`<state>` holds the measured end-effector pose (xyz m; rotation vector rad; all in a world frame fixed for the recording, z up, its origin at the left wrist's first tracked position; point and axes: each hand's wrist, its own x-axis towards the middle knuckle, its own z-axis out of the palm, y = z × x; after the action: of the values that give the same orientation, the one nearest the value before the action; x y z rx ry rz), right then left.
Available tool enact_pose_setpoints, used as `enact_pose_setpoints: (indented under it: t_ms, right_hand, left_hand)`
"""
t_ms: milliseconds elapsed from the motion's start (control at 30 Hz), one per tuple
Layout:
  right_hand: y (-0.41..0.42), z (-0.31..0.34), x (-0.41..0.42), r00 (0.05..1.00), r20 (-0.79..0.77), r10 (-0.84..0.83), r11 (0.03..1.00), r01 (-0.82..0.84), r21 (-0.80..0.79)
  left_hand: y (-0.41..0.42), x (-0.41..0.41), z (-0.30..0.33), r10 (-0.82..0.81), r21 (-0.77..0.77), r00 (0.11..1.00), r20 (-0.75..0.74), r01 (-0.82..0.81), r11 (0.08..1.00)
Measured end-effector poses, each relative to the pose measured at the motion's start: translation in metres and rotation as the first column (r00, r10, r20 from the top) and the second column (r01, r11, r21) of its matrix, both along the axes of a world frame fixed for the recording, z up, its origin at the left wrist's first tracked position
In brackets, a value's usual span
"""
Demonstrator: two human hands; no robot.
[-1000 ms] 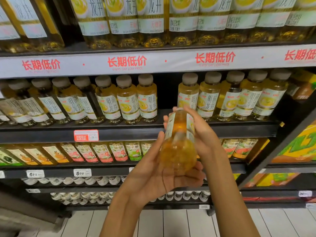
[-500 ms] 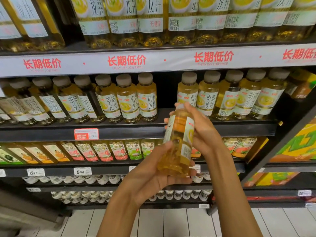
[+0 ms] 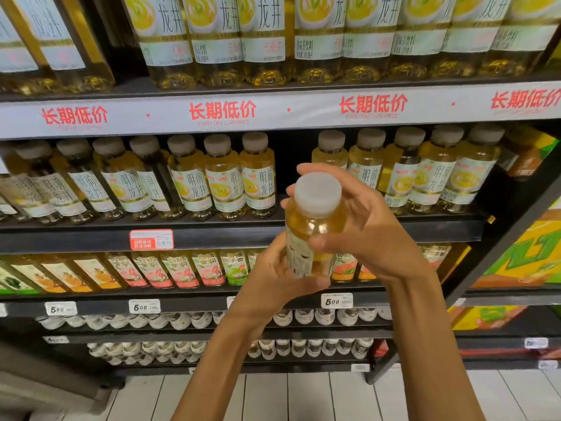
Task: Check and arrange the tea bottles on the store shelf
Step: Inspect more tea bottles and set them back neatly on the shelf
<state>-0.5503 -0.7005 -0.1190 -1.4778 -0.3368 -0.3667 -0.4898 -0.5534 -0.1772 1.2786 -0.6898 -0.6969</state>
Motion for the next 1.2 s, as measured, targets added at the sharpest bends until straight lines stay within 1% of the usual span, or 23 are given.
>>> enact_pose_setpoints:
  t_ms: [133,233,333,400,500,567,633,700,733,767,800,867,900,967,1000,1033,1100,1133,1200]
  right_hand:
    - [-0.002,0.001,-0.007,0.994,0.090,0.070,0.994,-0.062,-0.088]
    - [-0.003,0.000,-0.008,0.991,0.110,0.073,0.997,-0.068,-0.042]
    - [-0.005,0.000,-0.004,0.997,0.069,0.046,0.995,-0.052,0.087]
    - [-0.005,-0.001,-0.001,0.999,0.015,0.044,0.985,-0.046,0.166]
    - [-0.002,-0.007,0.003,0.997,-0.046,0.062,0.980,-0.052,0.192]
    - [0.001,-0.010,0.006,0.997,-0.075,0.012,0.974,0.006,0.226]
    - [0.004,-0.012,0.009,0.989,-0.111,-0.093,0.959,0.119,0.259]
    - [0.004,-0.013,0.013,0.970,-0.135,-0.203,0.941,0.232,0.248]
    - [0.004,-0.013,0.015,0.963,-0.141,-0.229,0.932,0.259,0.253]
    - [0.004,-0.012,0.016,0.964,-0.144,-0.224,0.927,0.256,0.275]
    - [0.004,-0.012,0.016,0.971,-0.139,-0.194,0.924,0.229,0.308]
    - [0.001,-0.009,0.017,0.984,-0.125,-0.130,0.914,0.168,0.370]
    - [-0.001,-0.008,0.018,0.987,-0.123,-0.107,0.908,0.147,0.391]
    - [-0.004,-0.007,0.019,0.987,-0.131,-0.091,0.897,0.138,0.419]
    - [-0.006,-0.008,0.020,0.984,-0.142,-0.103,0.892,0.155,0.425]
    - [-0.006,-0.009,0.021,0.979,-0.155,-0.134,0.890,0.188,0.416]
    - [-0.004,-0.009,0.022,0.953,-0.171,-0.250,0.897,0.294,0.330]
    - [-0.003,-0.010,0.023,0.935,-0.172,-0.310,0.897,0.347,0.272]
    - [-0.001,-0.010,0.027,0.906,-0.186,-0.380,0.889,0.413,0.198]
  left_hand:
    - [-0.003,0.004,0.003,0.058,-0.067,0.988,0.143,-0.048,0.997]
    - [-0.002,0.007,0.003,0.053,-0.091,0.986,0.158,-0.039,0.995]
    - [0.001,0.008,0.000,-0.001,-0.047,0.996,0.084,0.005,0.999]
    - [0.007,0.008,-0.001,-0.064,-0.025,0.997,0.032,0.065,0.998]
    - [0.010,0.004,-0.005,-0.153,-0.008,0.987,0.042,0.153,0.988]
    - [0.008,-0.001,-0.010,-0.118,-0.010,0.993,0.028,0.119,0.993]
    - [0.005,-0.003,-0.016,-0.051,-0.037,0.999,-0.016,0.050,0.998]
    - [0.001,-0.004,-0.018,0.010,-0.054,1.000,-0.006,-0.010,0.998]
    - [0.000,-0.004,-0.018,0.033,-0.060,0.999,0.000,-0.033,0.998]
    - [-0.001,-0.004,-0.017,0.047,-0.062,0.999,-0.017,-0.048,0.997]
    - [-0.002,-0.004,-0.016,0.044,-0.068,0.996,-0.076,-0.049,0.996]
    - [-0.003,-0.002,-0.015,-0.020,-0.102,0.975,-0.222,-0.003,0.995]
    - [-0.002,-0.002,-0.015,-0.061,-0.117,0.962,-0.268,0.030,0.993]
    - [-0.003,-0.001,-0.016,-0.102,-0.113,0.949,-0.297,0.071,0.991]
    - [-0.004,-0.002,-0.015,-0.082,-0.085,0.954,-0.288,0.060,0.995]
    - [-0.006,-0.002,-0.016,-0.019,-0.033,0.967,-0.255,0.011,0.999]
    - [-0.011,-0.001,-0.020,0.153,0.053,0.981,-0.120,-0.148,0.988]
    - [-0.014,-0.001,-0.020,0.205,0.059,0.978,-0.041,-0.202,0.978]
    - [-0.020,-0.001,-0.020,0.234,0.055,0.969,0.085,-0.239,0.970]
